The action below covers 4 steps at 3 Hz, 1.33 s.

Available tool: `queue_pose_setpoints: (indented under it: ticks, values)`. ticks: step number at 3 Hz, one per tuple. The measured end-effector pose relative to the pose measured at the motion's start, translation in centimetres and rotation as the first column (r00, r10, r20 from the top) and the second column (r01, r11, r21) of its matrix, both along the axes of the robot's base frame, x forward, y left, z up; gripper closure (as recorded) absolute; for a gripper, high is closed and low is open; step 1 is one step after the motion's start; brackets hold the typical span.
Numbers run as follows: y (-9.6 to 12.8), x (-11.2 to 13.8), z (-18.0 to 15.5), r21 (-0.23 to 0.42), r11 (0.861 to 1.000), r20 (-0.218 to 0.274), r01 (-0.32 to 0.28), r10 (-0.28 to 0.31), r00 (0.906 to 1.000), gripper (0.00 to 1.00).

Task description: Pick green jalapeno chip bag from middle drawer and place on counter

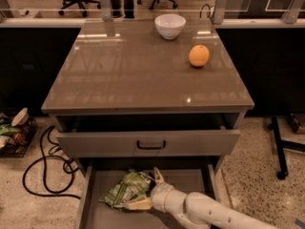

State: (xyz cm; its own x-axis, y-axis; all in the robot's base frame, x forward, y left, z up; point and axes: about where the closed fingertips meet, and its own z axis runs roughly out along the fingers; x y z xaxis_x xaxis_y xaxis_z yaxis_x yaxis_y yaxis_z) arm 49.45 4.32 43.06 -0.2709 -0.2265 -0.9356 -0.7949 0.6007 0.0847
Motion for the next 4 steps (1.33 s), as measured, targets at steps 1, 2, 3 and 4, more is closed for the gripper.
queue_pose_setpoints:
  ticks: [1,2,3,4]
  values:
    - [2.5,0.3,-1.2,-0.023,1.0,0.001,-0.001,0.001,1.0,0.0]
    - [5.4,-0.1,-1.8,-0.102,0.995,0.006,-0.002,0.002,1.0,0.18]
    - [8.9,-1.8,-2.0,-0.213,0.977,0.01,-0.031,0.034,0.9994,0.41]
    - [8.6,-0.9,-2.6,-0.256,0.967,0.023,0.019,-0.013,0.9997,0.65]
